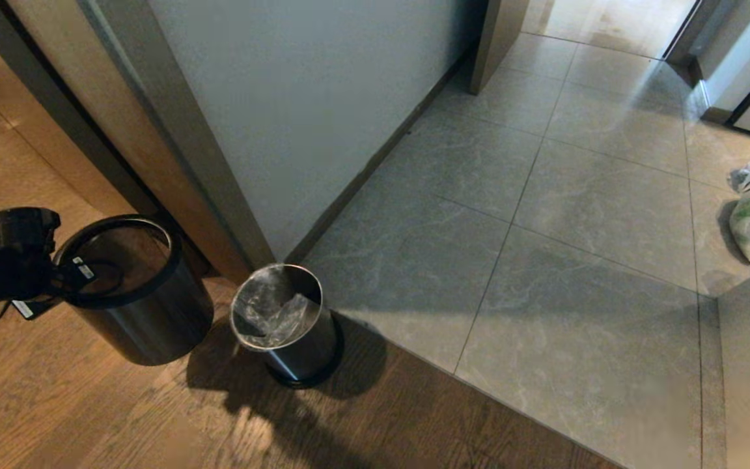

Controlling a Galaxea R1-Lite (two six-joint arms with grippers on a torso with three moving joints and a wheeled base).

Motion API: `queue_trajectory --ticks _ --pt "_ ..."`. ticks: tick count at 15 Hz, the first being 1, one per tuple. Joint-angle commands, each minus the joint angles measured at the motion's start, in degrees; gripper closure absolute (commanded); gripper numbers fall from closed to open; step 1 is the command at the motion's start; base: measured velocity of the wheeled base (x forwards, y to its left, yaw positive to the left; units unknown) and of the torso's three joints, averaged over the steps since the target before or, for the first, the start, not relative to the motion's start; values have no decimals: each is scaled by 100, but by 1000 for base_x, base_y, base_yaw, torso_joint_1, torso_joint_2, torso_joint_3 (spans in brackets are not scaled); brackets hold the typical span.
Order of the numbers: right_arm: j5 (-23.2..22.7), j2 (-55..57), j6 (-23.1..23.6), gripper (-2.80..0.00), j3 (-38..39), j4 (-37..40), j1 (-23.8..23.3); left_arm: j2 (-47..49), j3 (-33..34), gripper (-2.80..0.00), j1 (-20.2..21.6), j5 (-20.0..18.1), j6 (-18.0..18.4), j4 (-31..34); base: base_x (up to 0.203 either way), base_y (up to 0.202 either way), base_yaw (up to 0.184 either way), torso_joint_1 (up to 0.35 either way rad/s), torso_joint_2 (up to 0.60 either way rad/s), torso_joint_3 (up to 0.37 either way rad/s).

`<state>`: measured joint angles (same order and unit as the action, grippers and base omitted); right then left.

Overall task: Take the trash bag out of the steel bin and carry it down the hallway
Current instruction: Place the outer trash can on the ground

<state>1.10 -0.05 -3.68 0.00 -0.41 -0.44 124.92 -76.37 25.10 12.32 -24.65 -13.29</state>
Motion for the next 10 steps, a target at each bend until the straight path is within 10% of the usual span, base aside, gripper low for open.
queue_trajectory --ticks 1,10 --pt "4 -4 -1 0 9 -2 0 392 12 0 5 -113 -286 -86 0 0 0 0 0 0" --pt "4 -4 -1 0 9 -2 0 942 -116 0 -158 -273 -951 -103 0 0 0 0 0 0"
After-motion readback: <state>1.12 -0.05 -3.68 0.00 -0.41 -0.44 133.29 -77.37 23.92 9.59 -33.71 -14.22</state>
